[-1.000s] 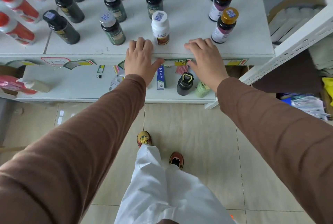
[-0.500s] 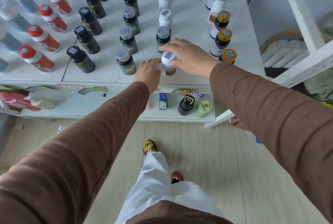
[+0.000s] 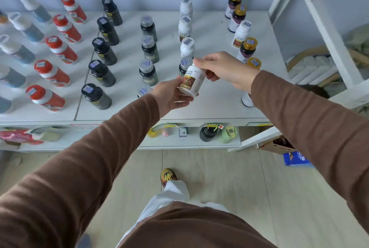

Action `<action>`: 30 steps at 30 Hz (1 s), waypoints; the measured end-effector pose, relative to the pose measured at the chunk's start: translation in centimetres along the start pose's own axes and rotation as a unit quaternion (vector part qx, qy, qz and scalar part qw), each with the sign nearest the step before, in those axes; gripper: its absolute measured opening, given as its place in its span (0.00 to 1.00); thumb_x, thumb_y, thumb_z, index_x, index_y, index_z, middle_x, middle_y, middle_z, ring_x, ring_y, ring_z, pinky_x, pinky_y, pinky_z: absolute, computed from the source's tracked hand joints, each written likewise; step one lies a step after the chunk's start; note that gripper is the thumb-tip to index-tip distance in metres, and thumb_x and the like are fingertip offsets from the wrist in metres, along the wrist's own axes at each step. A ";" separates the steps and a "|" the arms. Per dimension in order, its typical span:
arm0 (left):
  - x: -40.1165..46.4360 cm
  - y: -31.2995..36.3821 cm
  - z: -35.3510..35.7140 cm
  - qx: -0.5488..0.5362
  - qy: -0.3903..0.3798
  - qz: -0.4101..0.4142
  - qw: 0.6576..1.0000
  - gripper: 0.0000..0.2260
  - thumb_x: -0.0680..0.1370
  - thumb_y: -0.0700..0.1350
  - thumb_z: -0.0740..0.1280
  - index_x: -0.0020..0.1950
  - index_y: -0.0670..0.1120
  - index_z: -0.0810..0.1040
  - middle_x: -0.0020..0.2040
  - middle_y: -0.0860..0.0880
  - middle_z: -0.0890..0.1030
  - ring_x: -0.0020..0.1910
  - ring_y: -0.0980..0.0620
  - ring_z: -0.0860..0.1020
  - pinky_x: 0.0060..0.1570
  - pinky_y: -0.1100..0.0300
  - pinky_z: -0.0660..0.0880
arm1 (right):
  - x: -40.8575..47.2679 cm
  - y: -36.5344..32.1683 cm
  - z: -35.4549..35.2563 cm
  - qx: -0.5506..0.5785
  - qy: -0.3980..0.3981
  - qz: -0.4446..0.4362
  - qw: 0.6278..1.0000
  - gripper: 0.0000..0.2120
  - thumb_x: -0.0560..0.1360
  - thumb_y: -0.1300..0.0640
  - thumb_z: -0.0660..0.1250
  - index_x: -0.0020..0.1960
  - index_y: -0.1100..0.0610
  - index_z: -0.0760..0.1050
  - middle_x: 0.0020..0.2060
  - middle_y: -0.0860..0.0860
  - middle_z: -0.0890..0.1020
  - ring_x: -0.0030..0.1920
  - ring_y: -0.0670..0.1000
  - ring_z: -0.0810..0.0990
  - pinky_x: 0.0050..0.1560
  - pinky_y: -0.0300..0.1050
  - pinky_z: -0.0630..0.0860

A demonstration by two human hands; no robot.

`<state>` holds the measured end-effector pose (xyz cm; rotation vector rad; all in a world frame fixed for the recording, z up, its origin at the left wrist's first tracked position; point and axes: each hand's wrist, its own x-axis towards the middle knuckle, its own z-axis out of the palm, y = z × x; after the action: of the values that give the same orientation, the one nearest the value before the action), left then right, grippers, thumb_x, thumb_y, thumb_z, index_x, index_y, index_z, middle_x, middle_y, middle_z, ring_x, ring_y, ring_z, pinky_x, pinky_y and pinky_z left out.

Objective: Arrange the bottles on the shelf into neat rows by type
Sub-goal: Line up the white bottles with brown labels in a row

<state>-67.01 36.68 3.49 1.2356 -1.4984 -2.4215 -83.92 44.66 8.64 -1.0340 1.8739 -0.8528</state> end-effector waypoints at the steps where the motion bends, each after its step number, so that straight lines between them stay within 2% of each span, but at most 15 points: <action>1: 0.1 0.2 -0.1 0.022 0.006 0.013 1.000 0.16 0.83 0.52 0.53 0.54 0.45 0.77 0.45 0.44 0.82 0.39 0.51 0.80 0.42 0.59 0.78 | 0.1 0.0 0.0 -0.006 -0.001 -0.008 1.000 0.14 0.77 0.43 0.67 0.44 0.54 0.79 0.35 0.49 0.77 0.35 0.46 0.74 0.40 0.39 0.73; 3: 0.1 0.6 -0.3 0.080 0.020 0.051 0.995 0.11 0.83 0.47 0.55 0.48 0.47 0.75 0.42 0.47 0.79 0.39 0.52 0.77 0.46 0.58 0.76 | 0.0 0.2 -0.1 -0.035 -0.005 -0.040 0.999 0.13 0.75 0.46 0.70 0.53 0.55 0.80 0.40 0.49 0.79 0.39 0.47 0.76 0.43 0.41 0.75; 6: 0.6 0.9 -1.1 0.231 0.025 0.106 0.967 0.05 0.81 0.42 0.59 0.50 0.46 0.74 0.44 0.46 0.77 0.42 0.50 0.74 0.50 0.56 0.74 | -0.5 0.7 0.3 -0.120 0.006 -0.113 0.986 0.16 0.73 0.52 0.74 0.59 0.52 0.78 0.49 0.47 0.81 0.48 0.48 0.79 0.50 0.43 0.75; 8: 1.1 1.1 -1.8 0.379 0.046 0.144 0.913 0.06 0.79 0.41 0.61 0.54 0.45 0.76 0.47 0.46 0.79 0.44 0.47 0.75 0.52 0.53 0.74 | -1.0 1.1 0.9 -0.197 0.015 -0.154 0.968 0.19 0.72 0.53 0.73 0.61 0.50 0.77 0.53 0.45 0.79 0.50 0.46 0.77 0.50 0.40 0.73; 11: 0.6 1.7 -1.9 0.545 0.057 0.162 0.820 0.10 0.78 0.43 0.62 0.58 0.47 0.78 0.54 0.48 0.81 0.53 0.47 0.78 0.58 0.55 0.73 | -1.1 1.9 2.3 -0.301 0.013 -0.186 0.935 0.20 0.72 0.52 0.72 0.63 0.51 0.75 0.54 0.45 0.75 0.52 0.44 0.72 0.49 0.40 0.68; 13: 0.8 1.7 -2.1 0.602 0.053 0.167 0.779 0.12 0.78 0.45 0.62 0.60 0.48 0.77 0.59 0.48 0.80 0.59 0.45 0.77 0.61 0.53 0.72 | -1.0 2.7 3.2 -0.331 0.013 -0.194 0.924 0.20 0.73 0.52 0.72 0.63 0.53 0.75 0.55 0.47 0.75 0.55 0.48 0.73 0.50 0.43 0.69; 15: 0.9 1.8 -2.2 0.627 0.053 0.177 0.756 0.12 0.78 0.45 0.61 0.61 0.50 0.77 0.61 0.49 0.80 0.61 0.46 0.76 0.62 0.53 0.71 | -0.9 3.1 3.9 -0.359 0.014 -0.198 0.912 0.20 0.73 0.51 0.72 0.62 0.56 0.74 0.55 0.49 0.75 0.55 0.52 0.73 0.49 0.44 0.68; 17: 0.8 2.1 -2.3 0.630 0.059 0.187 0.752 0.12 0.78 0.45 0.62 0.61 0.50 0.77 0.61 0.49 0.80 0.61 0.46 0.76 0.62 0.53 0.71 | -0.8 3.1 3.9 -0.370 0.007 -0.191 0.909 0.21 0.72 0.50 0.72 0.62 0.56 0.74 0.55 0.49 0.75 0.54 0.52 0.73 0.47 0.43 0.66; 19: 0.5 2.8 -2.5 0.619 0.064 0.198 0.758 0.12 0.78 0.45 0.62 0.60 0.49 0.77 0.59 0.49 0.80 0.59 0.47 0.77 0.61 0.53 0.72 | -0.8 2.6 3.3 -0.344 -0.004 -0.171 0.923 0.23 0.71 0.46 0.73 0.62 0.53 0.74 0.55 0.47 0.75 0.53 0.48 0.73 0.47 0.42 0.67; 22: 0.6 4.3 -3.3 0.602 0.096 0.208 0.765 0.10 0.77 0.45 0.63 0.57 0.50 0.77 0.56 0.50 0.81 0.55 0.47 0.78 0.58 0.53 0.73 | 0.1 1.0 1.8 -0.276 0.067 -0.175 0.943 0.18 0.73 0.44 0.71 0.58 0.51 0.74 0.53 0.45 0.76 0.50 0.46 0.74 0.48 0.43 0.72; 24: 0.9 5.2 -3.7 0.592 0.127 0.204 0.769 0.09 0.77 0.45 0.63 0.57 0.50 0.77 0.54 0.51 0.81 0.54 0.47 0.78 0.56 0.54 0.74 | 1.5 0.2 1.3 -0.291 0.108 -0.199 0.930 0.16 0.75 0.49 0.70 0.60 0.52 0.73 0.55 0.48 0.75 0.52 0.48 0.74 0.49 0.45 0.72; 27: 1.7 6.2 -3.7 0.589 0.150 0.206 0.767 0.09 0.77 0.43 0.62 0.57 0.49 0.77 0.54 0.50 0.81 0.53 0.45 0.78 0.55 0.56 0.74 | 4.2 -0.2 1.6 -0.368 0.048 -0.196 0.908 0.21 0.76 0.56 0.68 0.68 0.52 0.71 0.61 0.53 0.73 0.60 0.55 0.72 0.55 0.49 0.71; 30: 2.6 6.7 -3.6 0.606 0.148 0.191 0.758 0.10 0.78 0.42 0.61 0.58 0.47 0.75 0.55 0.48 0.81 0.54 0.44 0.78 0.56 0.53 0.74 | 5.9 0.4 2.3 -0.426 -0.011 -0.185 0.886 0.21 0.76 0.60 0.66 0.68 0.51 0.71 0.60 0.53 0.73 0.58 0.58 0.72 0.53 0.55 0.74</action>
<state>-68.86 29.39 6.32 1.0599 -2.8761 -0.7462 -84.02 39.23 5.41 -1.9679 2.0956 -0.1574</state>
